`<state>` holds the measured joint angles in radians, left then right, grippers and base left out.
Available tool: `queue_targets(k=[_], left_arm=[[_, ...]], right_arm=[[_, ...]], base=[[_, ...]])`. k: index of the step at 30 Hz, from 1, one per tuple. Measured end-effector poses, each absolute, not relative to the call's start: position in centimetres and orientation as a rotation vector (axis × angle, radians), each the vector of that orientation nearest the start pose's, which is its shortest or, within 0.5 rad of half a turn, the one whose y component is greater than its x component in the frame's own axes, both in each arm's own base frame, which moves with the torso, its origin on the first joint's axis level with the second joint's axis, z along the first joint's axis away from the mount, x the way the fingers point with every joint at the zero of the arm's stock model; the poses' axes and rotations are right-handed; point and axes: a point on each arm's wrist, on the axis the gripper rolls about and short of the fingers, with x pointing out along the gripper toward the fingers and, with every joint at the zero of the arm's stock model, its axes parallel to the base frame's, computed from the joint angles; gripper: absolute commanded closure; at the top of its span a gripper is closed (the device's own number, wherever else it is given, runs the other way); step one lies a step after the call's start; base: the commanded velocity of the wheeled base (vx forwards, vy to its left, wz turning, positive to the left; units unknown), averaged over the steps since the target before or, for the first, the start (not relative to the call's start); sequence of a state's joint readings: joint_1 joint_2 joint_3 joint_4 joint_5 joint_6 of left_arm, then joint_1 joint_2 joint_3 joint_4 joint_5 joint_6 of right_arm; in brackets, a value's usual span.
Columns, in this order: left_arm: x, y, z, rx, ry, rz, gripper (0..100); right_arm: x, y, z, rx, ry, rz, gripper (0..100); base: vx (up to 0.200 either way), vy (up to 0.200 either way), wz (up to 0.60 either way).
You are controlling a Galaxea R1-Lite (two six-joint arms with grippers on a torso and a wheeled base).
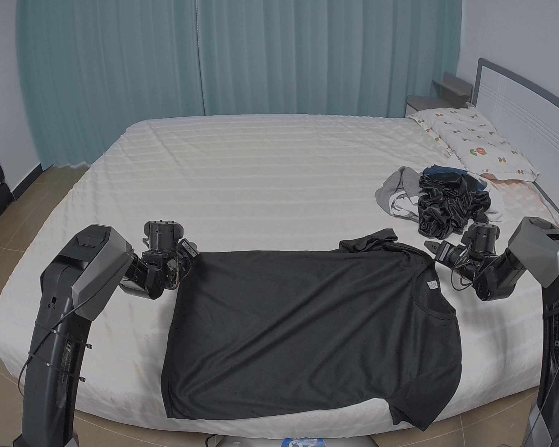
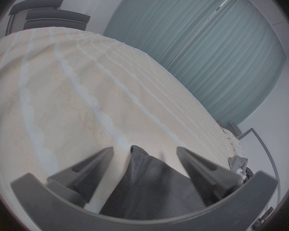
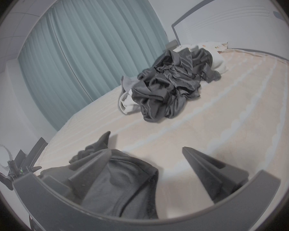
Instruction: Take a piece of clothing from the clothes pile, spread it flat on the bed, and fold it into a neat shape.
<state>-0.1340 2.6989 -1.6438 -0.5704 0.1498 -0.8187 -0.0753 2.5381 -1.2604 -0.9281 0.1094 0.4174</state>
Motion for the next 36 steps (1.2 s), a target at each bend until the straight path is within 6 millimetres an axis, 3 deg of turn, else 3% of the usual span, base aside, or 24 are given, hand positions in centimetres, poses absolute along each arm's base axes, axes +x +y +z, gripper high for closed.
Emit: queue_targets(k=[3, 7, 14, 23, 36], left_arm=[[50.9, -6.5, -3.3, -0.734, 0.44, 0.217, 0], [50.8, -6.4, -3.3, -0.74, 0.436, 0.234, 0], [50.5, -6.2, -3.1, -0.772, 0.436, 0.255, 0], [49.8, -6.1, -2.6, -0.817, 0.448, 0.263, 0], [49.5, -6.2, -2.2, -0.829, 0.453, 0.265, 0]], right_arm=[[46.5, -2.0, 1.0, 0.46, 0.346, -0.023, 0], [46.5, 1.5, 3.3, 0.503, 0.356, 0.006, 0], [47.6, 6.9, 5.8, 0.554, 0.38, 0.018, 0], [49.6, 11.0, 5.4, 0.66, 0.514, -0.013, 0], [52.5, 11.9, 3.4, 0.766, 0.56, -0.086, 0]], base=[[0.0, 0.0, 0.0], [0.0, 0.0, 0.0], [0.0, 0.0, 0.0], [0.0, 0.0, 0.0], [0.0, 0.0, 0.0]])
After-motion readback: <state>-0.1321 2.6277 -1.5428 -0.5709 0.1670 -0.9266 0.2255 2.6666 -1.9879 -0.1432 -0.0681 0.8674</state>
